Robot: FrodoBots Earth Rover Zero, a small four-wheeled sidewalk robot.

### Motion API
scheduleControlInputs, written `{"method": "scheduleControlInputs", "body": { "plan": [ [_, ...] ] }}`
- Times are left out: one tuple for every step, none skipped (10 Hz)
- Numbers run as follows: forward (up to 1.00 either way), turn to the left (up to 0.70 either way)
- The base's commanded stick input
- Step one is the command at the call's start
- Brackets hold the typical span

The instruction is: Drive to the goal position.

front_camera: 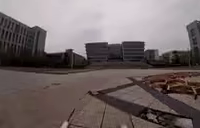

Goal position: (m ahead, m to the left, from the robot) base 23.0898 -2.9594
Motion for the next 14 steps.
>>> {"method": "scheduleControlInputs", "body": {
  "plan": [
    [0.7, 0.0],
    [0.7, 0.0],
    [0.7, 0.0],
    [0.7, 0.0],
    [0.7, 0.0],
    [0.7, -0.2],
    [0.7, -0.24],
    [0.7, 0.0],
    [0.7, 0.0],
    [0.7, 0.0],
    [0.7, 0.0],
    [0.7, 0.0],
    [0.7, 0.0],
    [0.7, 0.0]
  ]
}}
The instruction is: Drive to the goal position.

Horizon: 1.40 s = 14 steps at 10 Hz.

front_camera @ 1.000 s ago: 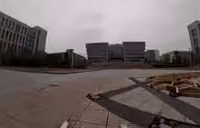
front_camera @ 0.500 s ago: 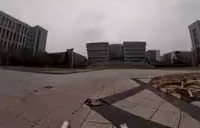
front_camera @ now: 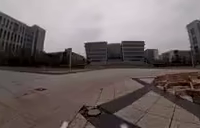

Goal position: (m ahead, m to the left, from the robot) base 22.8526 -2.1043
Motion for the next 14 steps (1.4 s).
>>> {"method": "scheduleControlInputs", "body": {
  "plan": [
    [0.7, 0.0],
    [0.7, 0.0],
    [0.7, 0.0],
    [0.7, 0.0],
    [0.7, 0.0],
    [0.7, -0.22],
    [0.7, -0.31],
    [0.7, -0.3],
    [0.7, -0.27],
    [0.7, -0.04],
    [0.7, 0.0],
    [0.7, 0.0],
    [0.7, 0.0],
    [0.7, 0.0]
  ]
}}
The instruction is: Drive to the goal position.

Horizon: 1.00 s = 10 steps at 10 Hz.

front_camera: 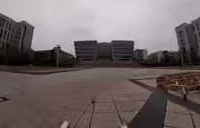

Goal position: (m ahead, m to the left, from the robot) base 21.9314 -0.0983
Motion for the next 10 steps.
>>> {"method": "scheduleControlInputs", "body": {
  "plan": [
    [0.7, 0.0],
    [0.7, 0.0],
    [0.7, 0.0],
    [0.7, 0.0],
    [0.7, 0.0],
    [0.7, 0.0],
    [0.7, 0.0],
    [0.7, 0.0],
    [0.7, 0.0],
    [0.7, 0.0]
  ]
}}
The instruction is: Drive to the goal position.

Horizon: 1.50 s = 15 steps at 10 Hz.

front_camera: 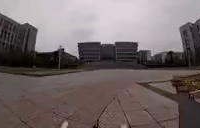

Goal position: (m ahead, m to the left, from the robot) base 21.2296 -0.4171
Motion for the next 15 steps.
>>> {"method": "scheduleControlInputs", "body": {
  "plan": [
    [0.7, 0.0],
    [0.7, 0.0],
    [0.7, 0.0],
    [0.7, 0.0],
    [0.7, 0.0],
    [0.7, 0.0],
    [0.7, 0.0],
    [0.7, 0.0],
    [0.7, 0.0],
    [0.7, 0.0],
    [0.7, 0.0],
    [0.7, 0.0],
    [0.7, 0.0],
    [0.7, 0.0],
    [0.7, 0.0]
  ]
}}
